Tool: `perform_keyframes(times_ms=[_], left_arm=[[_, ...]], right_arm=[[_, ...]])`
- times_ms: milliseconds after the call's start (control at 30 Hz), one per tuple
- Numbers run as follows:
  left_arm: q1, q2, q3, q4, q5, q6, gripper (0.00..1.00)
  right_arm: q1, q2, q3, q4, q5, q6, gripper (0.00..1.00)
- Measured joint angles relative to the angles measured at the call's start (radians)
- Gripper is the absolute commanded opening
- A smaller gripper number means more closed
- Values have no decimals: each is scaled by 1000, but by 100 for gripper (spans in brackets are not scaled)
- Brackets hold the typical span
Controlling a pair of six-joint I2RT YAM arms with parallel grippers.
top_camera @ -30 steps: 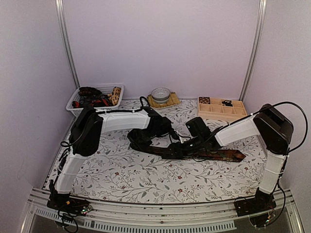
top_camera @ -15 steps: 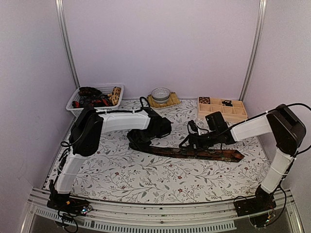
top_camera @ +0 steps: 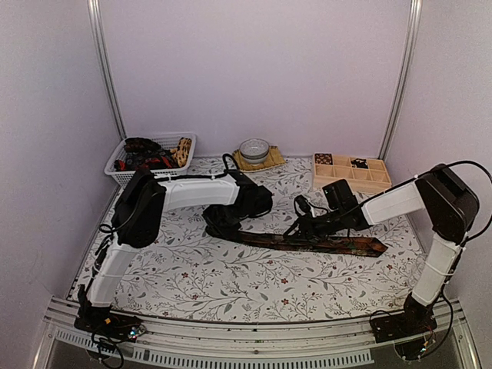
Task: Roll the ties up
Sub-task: Roll the tie at the center of the board.
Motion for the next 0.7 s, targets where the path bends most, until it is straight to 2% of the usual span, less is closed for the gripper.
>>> perform_keyframes(times_ms=[300,700], left_arm=[[-8,49,31,-26,-36,-8,0],[-31,72,111,-31,-1,-6,0]], right_arm=[[0,46,0,0,-3,8,35],[0,78,1,6,-8,11,34]])
